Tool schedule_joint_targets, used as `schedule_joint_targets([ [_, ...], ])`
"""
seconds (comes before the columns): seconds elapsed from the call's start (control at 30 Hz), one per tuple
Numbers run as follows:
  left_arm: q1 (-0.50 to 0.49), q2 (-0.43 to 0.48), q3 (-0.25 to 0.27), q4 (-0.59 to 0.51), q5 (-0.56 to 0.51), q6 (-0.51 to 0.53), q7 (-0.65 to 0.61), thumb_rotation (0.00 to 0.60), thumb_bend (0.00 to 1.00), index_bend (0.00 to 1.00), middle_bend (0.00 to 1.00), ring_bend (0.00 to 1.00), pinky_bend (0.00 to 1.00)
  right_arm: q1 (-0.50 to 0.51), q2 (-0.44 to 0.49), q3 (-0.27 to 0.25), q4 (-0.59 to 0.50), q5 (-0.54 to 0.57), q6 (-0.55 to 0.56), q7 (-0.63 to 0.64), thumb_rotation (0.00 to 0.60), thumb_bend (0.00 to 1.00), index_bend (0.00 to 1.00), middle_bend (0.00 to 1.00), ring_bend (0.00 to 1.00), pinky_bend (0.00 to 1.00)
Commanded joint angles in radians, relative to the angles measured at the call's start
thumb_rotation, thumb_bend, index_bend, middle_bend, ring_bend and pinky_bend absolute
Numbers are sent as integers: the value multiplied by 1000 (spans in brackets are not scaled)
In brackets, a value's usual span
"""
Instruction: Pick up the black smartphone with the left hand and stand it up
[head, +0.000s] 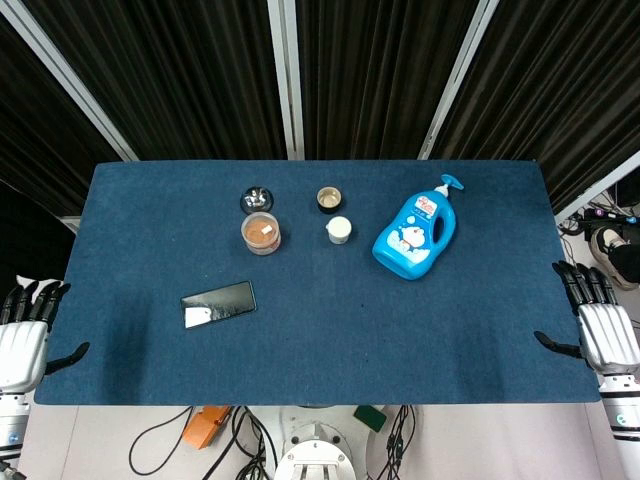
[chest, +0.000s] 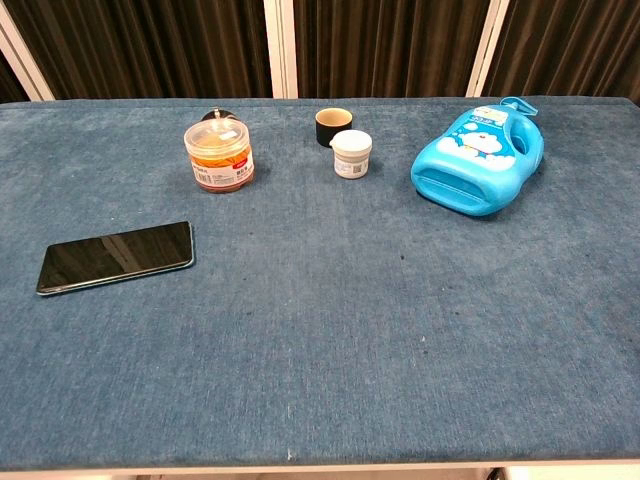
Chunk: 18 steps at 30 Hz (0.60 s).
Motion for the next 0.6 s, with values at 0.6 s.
schedule_joint_targets([
  [0.6, -237, -173, -82, -196, -90, -278, 283, 600, 112, 225, 102, 80, 14, -5, 31, 15, 10, -10, 40, 24, 600, 229, 38, 118, 0, 65],
])
